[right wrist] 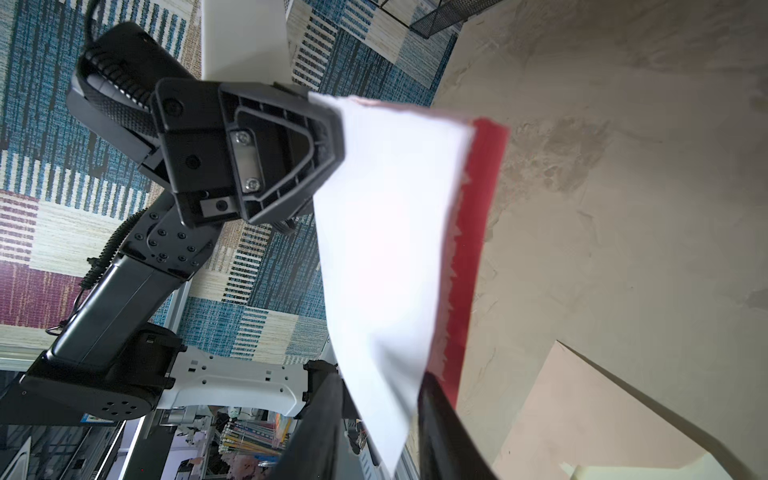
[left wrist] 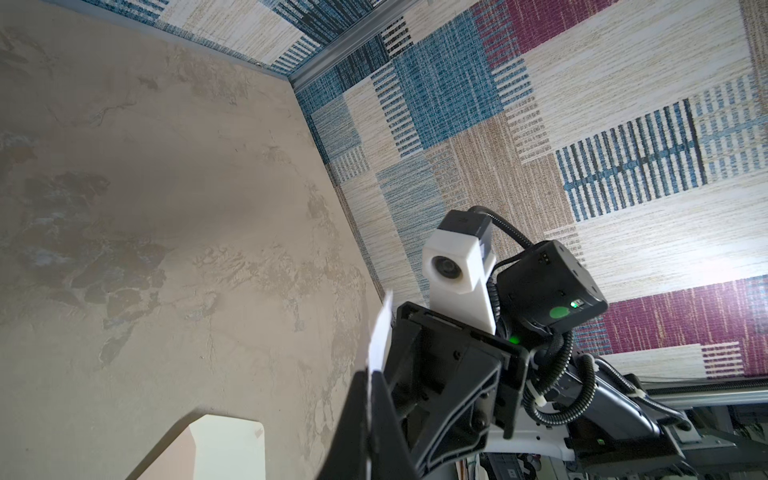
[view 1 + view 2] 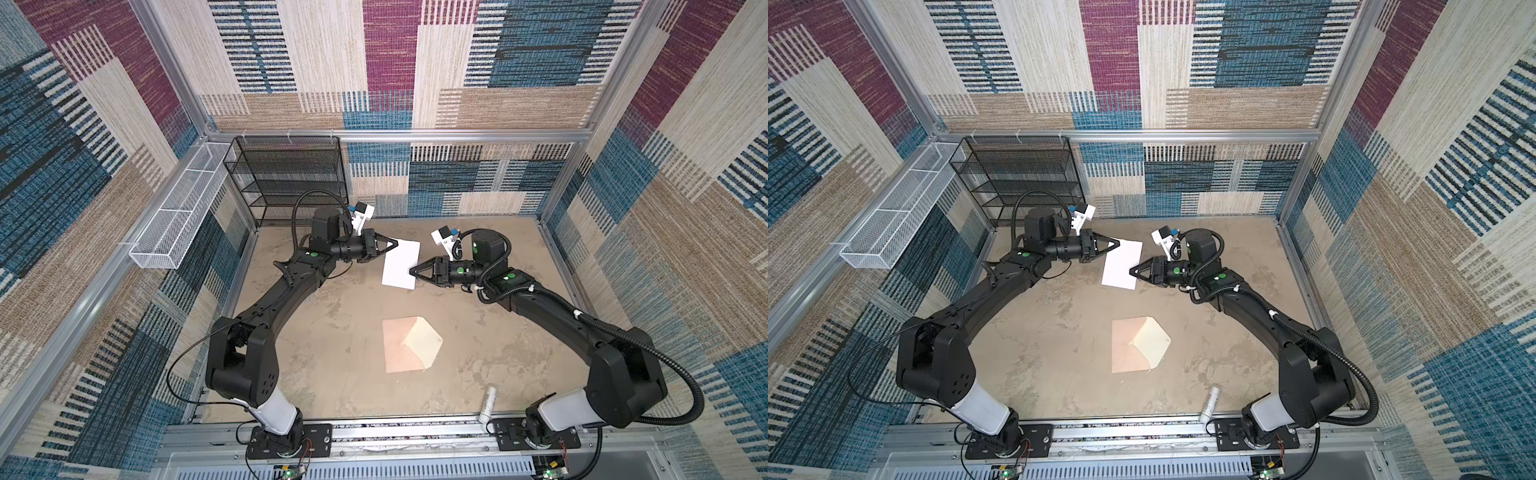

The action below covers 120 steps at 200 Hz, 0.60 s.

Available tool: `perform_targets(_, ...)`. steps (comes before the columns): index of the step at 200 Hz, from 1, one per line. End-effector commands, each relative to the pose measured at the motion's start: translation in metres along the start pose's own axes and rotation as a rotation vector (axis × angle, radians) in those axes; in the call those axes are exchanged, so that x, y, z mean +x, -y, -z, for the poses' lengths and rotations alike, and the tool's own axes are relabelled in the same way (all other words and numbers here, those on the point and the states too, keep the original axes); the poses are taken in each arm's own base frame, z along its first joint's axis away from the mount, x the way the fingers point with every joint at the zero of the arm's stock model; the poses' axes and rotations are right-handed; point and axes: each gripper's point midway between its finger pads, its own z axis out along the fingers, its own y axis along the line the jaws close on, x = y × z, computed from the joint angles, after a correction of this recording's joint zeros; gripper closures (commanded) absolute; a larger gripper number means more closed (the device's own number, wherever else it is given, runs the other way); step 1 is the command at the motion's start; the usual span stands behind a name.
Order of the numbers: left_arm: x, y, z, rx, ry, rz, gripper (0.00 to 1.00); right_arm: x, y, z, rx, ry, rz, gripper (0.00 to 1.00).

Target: Place the letter into the envelope and seal it

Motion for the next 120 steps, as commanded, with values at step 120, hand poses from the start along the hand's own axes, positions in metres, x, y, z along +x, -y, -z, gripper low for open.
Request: perform_targets(120, -0.003, 0.015, 0.002, 0.089, 0.043, 0.076, 1.00, -0.012, -0.011, 0.011, -0.130, 0.148, 0.092, 0.15)
